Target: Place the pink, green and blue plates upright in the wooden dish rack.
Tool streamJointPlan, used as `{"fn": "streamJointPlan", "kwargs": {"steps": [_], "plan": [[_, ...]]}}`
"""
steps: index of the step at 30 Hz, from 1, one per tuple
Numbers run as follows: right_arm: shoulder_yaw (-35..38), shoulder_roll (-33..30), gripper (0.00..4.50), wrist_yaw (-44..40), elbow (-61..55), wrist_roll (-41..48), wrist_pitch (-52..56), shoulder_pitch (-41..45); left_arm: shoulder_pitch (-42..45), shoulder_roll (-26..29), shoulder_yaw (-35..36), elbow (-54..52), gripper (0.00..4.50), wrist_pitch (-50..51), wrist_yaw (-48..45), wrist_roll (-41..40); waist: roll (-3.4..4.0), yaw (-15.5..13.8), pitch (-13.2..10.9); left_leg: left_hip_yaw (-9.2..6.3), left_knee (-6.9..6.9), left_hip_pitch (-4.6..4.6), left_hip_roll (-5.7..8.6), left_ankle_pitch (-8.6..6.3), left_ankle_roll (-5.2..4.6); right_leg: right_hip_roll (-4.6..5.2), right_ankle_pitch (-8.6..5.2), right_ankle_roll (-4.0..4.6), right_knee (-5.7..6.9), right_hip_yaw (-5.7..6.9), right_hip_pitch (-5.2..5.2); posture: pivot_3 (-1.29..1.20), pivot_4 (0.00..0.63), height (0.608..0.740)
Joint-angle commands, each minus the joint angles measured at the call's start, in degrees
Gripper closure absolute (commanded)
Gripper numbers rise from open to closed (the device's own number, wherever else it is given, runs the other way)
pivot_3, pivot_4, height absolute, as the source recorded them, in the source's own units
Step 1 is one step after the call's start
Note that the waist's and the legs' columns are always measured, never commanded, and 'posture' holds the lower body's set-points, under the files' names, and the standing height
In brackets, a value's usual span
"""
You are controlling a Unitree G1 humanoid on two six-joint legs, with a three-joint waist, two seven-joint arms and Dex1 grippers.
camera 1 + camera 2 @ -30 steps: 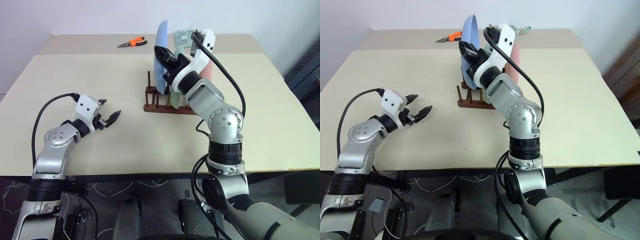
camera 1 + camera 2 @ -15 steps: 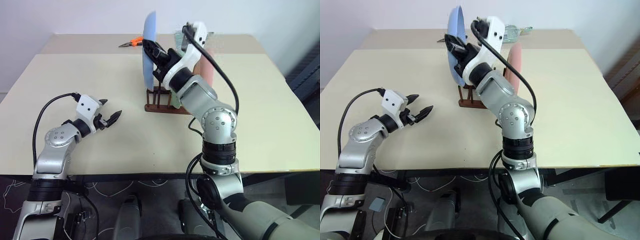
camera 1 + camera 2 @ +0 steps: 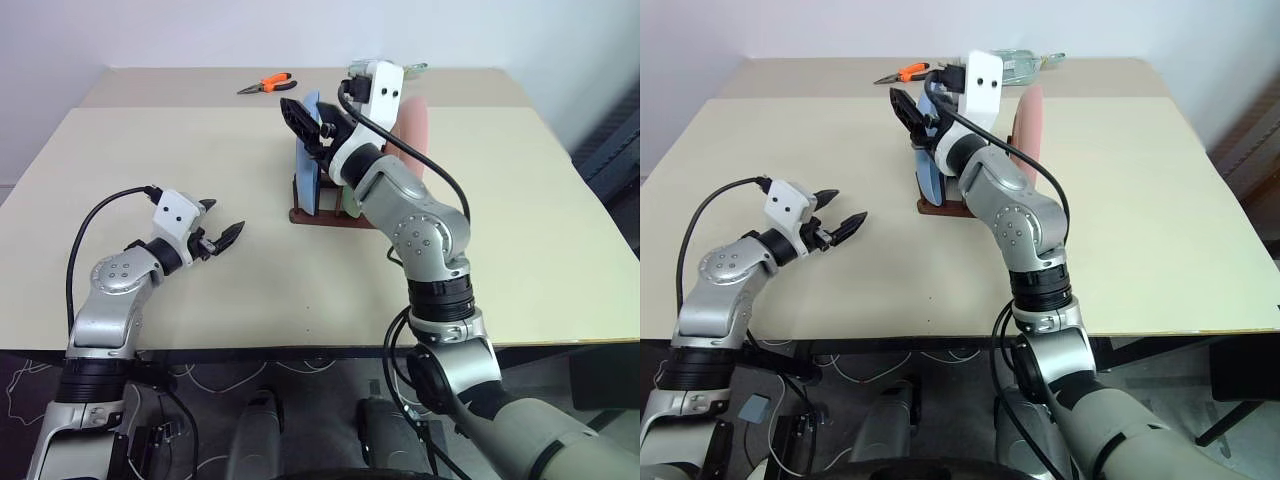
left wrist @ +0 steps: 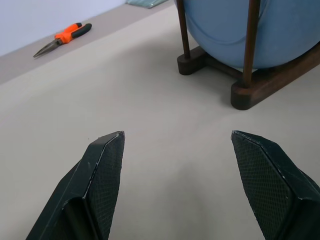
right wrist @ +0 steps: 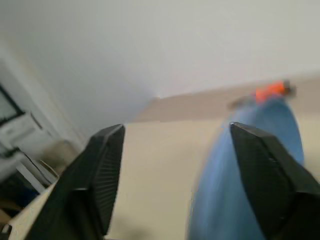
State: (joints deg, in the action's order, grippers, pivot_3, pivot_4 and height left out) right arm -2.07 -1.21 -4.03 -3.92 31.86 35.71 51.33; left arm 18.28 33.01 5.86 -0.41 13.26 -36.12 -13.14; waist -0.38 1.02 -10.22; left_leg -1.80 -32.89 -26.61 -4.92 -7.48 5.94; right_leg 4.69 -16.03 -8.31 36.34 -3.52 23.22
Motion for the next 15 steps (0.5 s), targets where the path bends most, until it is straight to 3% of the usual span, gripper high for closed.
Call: {"fn": "streamJointPlan", "kwargs": {"steps": [1,4,9,12,15], "plan": [[-2.0,-6.0,1.06,-7.7,-10.1,-2.4,-2.4,1.4,-0.4,-0.2,0.3,-3.1,0.99,0.1,0.3,-0.2,0.00,-0.1,0.0,0.00,0.00,-0.01,0.00,0.00,0.00,0.00,0.00,0.00,-0.01,0.00,0.01,0.00,0.150,0.740],[0.6,-13.6,1.06,-12.9,-16.6,-2.1,-3.0,-1.2,-1.0,-0.1,0.5,-3.3,0.99,0.2,0.2,-0.2,-0.03,-0.4,0.0,0.00,0.01,-0.04,0.00,0.00,0.01,0.00,0.00,0.01,-0.08,0.00,0.00,0.00,0.150,0.740],[12.6,-29.2,1.06,-22.3,-22.5,2.5,-1.5,-11.2,-1.9,0.4,0.2,-3.1,0.99,0.2,-0.5,0.1,-0.08,-0.4,0.0,0.02,-0.02,-0.03,0.02,-0.01,0.01,0.04,-0.01,0.03,-0.23,0.00,-0.12,0.00,0.150,0.740],[22.2,-41.7,1.06,-30.2,-18.3,-1.6,-2.3,-28.3,-2.3,0.3,-1.3,-2.2,0.99,-0.4,-1.7,0.4,-0.22,-1.1,0.1,0.06,-0.01,0.03,0.01,-0.03,0.00,0.05,-0.01,0.07,-0.27,-0.02,-0.16,0.00,0.150,0.740],[23.9,-44.8,1.06,-33.3,-14.1,-4.4,-6.5,-38.0,-2.0,-0.5,-3.1,-2.0,0.99,-0.8,-1.8,1.4,-0.20,-0.9,0.1,0.11,-0.02,0.07,0.02,-0.10,-0.08,0.07,-0.01,0.07,-0.44,-0.05,-0.28,0.00,0.150,0.740]]}}
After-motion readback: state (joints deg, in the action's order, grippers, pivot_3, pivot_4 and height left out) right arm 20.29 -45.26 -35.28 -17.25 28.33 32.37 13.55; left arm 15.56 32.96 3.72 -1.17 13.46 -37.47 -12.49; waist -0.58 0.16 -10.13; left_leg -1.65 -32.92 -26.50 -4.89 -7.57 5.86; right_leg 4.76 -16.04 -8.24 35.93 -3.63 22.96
